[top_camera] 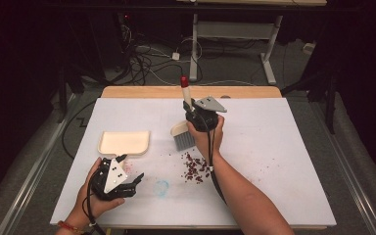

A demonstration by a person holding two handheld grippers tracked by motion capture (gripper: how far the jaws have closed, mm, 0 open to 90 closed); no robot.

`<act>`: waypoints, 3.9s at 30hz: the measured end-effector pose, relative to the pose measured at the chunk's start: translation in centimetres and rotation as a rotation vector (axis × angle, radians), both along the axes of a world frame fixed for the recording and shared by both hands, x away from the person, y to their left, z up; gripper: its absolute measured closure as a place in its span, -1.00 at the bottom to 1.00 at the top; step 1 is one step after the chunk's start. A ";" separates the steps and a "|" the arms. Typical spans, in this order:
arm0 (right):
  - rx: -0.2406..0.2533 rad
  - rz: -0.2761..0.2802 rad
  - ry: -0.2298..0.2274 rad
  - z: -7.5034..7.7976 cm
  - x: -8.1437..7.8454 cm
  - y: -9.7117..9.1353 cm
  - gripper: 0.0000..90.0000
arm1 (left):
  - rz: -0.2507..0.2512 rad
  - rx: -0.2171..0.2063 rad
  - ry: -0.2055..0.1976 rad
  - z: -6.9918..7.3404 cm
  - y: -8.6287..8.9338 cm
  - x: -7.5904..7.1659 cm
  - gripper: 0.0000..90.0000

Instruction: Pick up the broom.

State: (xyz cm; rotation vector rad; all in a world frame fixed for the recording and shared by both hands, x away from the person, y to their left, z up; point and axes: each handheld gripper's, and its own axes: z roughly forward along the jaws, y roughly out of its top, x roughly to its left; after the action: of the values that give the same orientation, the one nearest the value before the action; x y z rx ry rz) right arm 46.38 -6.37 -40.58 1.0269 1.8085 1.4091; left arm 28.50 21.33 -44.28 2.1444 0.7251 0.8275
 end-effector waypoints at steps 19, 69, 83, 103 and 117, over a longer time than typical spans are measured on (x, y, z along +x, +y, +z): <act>0.062 0.086 0.005 2.0 -3.3 -1.1 0.57 | -0.004 -0.001 -0.003 0.2 -0.5 0.0 -0.54; 0.071 0.338 -0.053 2.8 -5.3 -7.2 0.57 | -0.014 0.042 0.031 -0.5 -1.3 0.4 -0.55; 0.034 0.382 -0.081 5.0 -9.6 -11.1 0.57 | 0.017 0.045 0.000 -0.1 -1.0 0.0 -0.57; 0.024 0.343 -0.007 2.8 -13.4 -17.1 0.57 | 0.008 0.027 0.017 -0.5 -1.2 0.7 -0.57; 0.002 0.391 0.030 1.7 -14.6 -17.1 0.57 | 0.007 0.024 0.023 -0.5 -1.1 0.7 -0.57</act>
State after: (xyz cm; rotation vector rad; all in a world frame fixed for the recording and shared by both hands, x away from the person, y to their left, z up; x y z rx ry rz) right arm 31.82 -23.52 -38.87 0.7210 2.1109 1.6255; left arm 29.23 20.26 -44.76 2.1771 0.7389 0.8203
